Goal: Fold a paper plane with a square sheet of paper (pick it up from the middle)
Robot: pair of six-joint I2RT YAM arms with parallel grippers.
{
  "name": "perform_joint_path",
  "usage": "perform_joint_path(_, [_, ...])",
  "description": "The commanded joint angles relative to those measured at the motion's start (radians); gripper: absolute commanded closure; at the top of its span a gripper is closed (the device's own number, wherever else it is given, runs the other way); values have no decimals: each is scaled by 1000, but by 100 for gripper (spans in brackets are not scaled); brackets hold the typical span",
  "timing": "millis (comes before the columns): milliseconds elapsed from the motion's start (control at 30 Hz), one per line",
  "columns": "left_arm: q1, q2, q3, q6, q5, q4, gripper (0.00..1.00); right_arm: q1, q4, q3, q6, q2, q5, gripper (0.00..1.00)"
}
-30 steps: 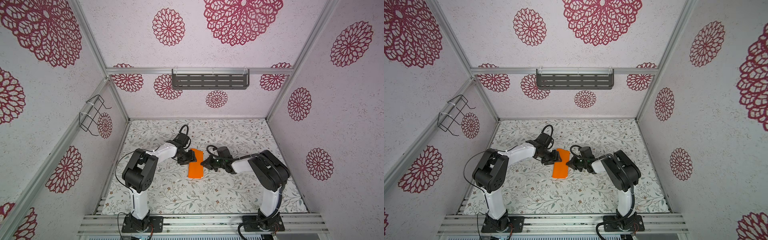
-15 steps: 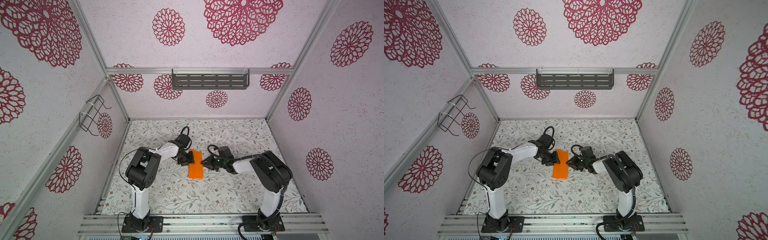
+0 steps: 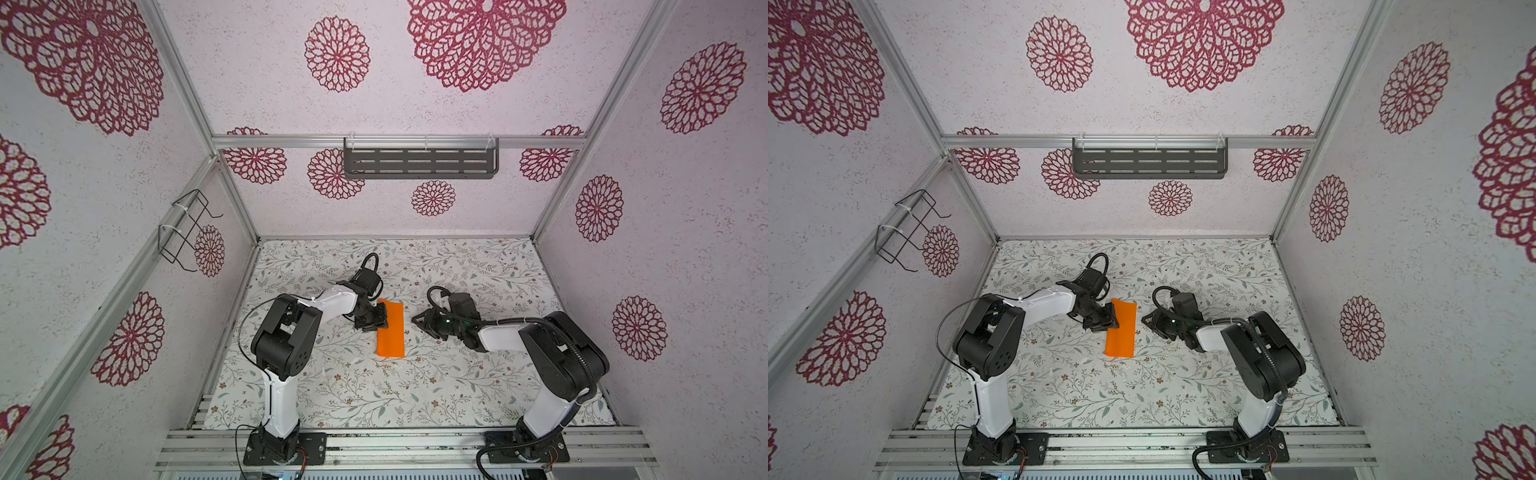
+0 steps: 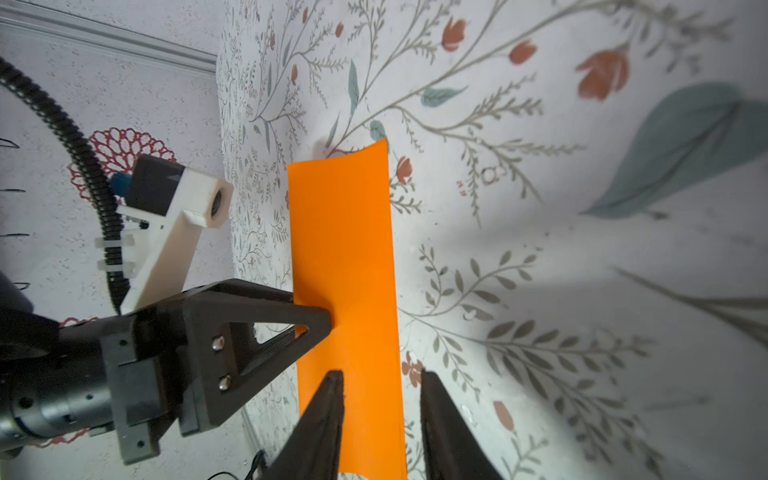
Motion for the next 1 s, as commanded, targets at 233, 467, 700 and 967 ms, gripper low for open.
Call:
perform_joint_path(233, [-4, 61, -83, -39, -44, -33, 66, -4, -47, -65, -152, -180, 257, 48])
perform_joint_path(467, [-4, 78, -86, -83, -92, -80, 65, -4, -46, -118, -193, -243, 358, 27])
perform_joint_path(700, [-5, 98, -82, -112, -109, -106, 63, -6, -48, -111, -202, -209, 340, 25])
perform_joint_path(967, [-9, 116, -75, -104, -112, -135, 62, -5, -46, -96, -219, -181, 305, 23])
